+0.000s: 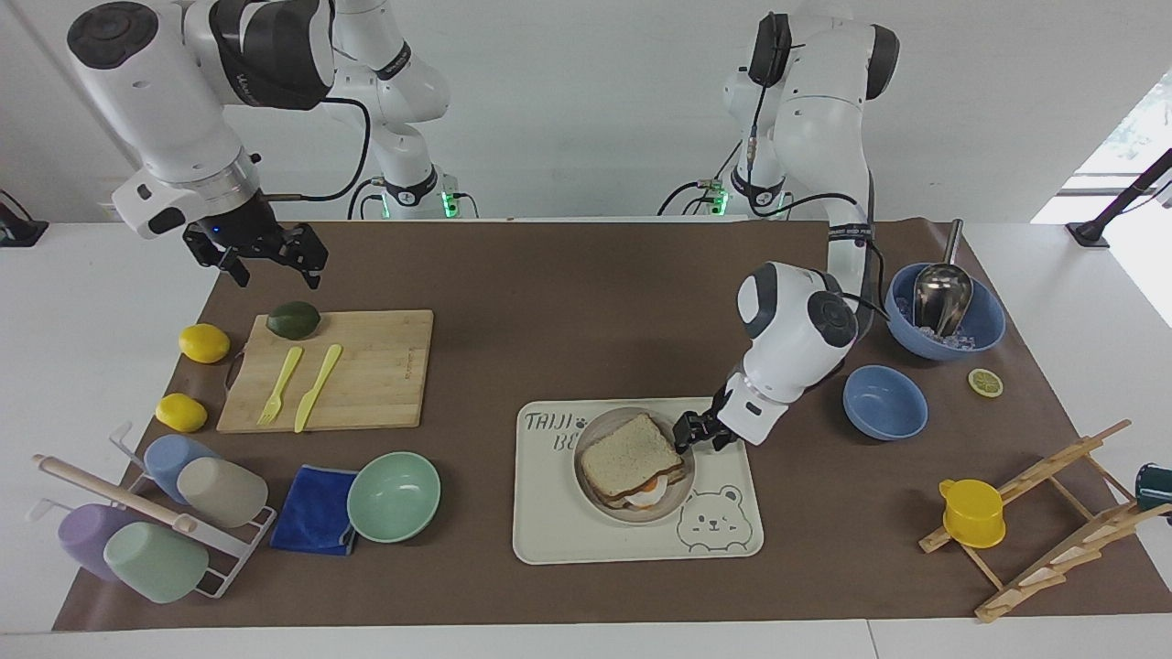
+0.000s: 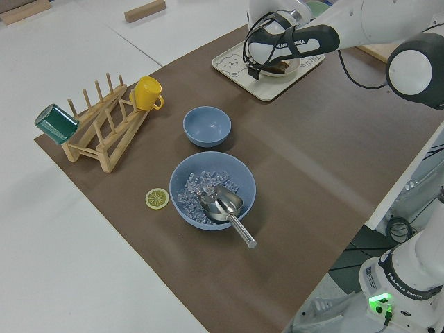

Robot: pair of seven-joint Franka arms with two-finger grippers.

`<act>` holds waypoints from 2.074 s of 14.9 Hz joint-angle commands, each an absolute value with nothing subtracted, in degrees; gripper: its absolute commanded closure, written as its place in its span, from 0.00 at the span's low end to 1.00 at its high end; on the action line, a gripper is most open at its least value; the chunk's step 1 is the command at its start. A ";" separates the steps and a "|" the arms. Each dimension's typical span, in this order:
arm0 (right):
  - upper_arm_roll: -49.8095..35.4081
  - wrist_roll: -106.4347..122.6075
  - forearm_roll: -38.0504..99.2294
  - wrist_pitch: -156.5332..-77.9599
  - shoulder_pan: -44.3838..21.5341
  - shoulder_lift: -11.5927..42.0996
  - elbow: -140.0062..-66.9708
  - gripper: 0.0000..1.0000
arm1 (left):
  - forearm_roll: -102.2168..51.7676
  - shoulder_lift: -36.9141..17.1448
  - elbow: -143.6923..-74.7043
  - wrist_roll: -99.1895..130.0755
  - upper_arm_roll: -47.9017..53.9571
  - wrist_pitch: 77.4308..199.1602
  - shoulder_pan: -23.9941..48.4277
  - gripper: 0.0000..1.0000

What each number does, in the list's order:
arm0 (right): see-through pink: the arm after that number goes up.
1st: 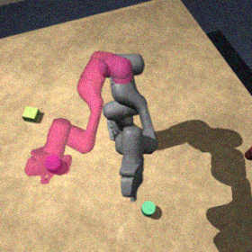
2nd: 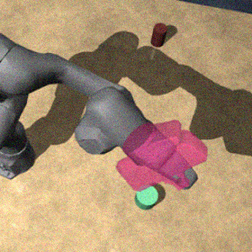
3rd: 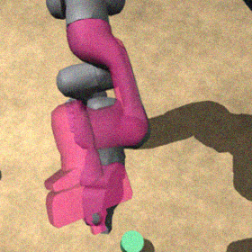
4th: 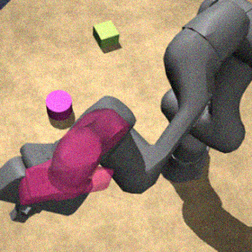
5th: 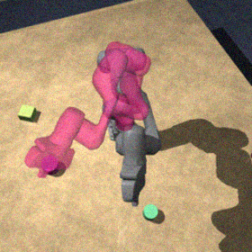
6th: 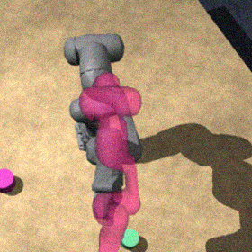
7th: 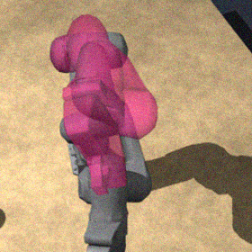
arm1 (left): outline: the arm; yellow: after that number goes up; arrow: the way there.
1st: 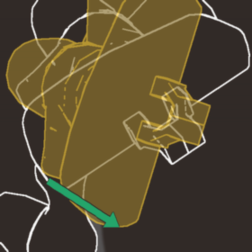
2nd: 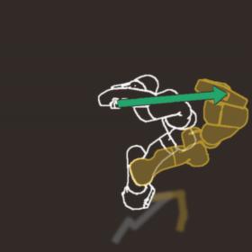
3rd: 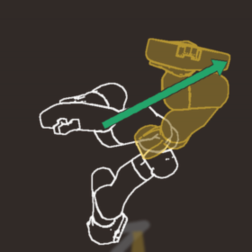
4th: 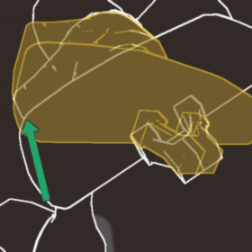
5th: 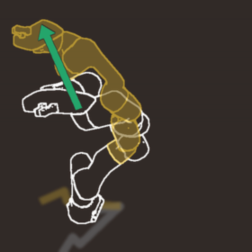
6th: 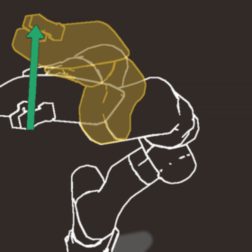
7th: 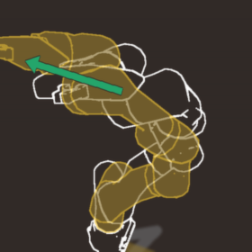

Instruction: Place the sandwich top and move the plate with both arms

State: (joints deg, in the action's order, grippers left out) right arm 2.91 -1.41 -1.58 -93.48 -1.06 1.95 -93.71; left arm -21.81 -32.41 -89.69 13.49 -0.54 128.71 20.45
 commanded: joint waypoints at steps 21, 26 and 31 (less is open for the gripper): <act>2.90 -0.79 -1.58 -93.43 -0.70 1.23 -94.39 0.00 | -4.22 -0.19 -93.24 8.80 -7.12 81.83 12.39 0.00; 2.90 -0.79 -1.50 -93.43 -0.62 1.23 -94.39 0.00 | -1.41 2.11 -98.08 3.38 -6.33 89.62 12.13 0.00; 2.90 -0.79 -1.50 -93.43 -0.44 1.23 -94.39 0.00 | -1.49 2.02 -95.10 0.86 -0.44 86.77 4.66 0.00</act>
